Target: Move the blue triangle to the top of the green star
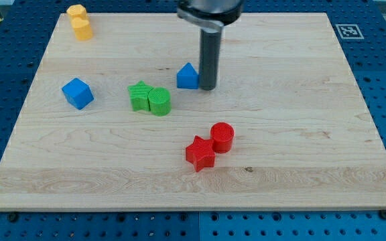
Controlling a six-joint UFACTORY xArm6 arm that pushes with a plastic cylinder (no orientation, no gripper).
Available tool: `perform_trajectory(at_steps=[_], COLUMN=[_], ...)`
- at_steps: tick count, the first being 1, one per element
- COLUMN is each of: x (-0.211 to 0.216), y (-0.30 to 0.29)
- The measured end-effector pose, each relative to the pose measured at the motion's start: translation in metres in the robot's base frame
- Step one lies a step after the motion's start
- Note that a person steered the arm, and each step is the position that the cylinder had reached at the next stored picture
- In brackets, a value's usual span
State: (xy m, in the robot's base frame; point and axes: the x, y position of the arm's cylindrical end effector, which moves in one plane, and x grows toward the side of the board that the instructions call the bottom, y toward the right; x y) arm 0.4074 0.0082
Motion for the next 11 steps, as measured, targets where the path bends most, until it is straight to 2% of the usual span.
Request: perform_trajectory(at_steps=[1, 3, 4, 6, 7, 11], x=[-0.008, -0.012, -0.019, -0.02, -0.038, -0.058], y=[-0.039, -0.016, -0.063, -0.081, -0.091, -0.075])
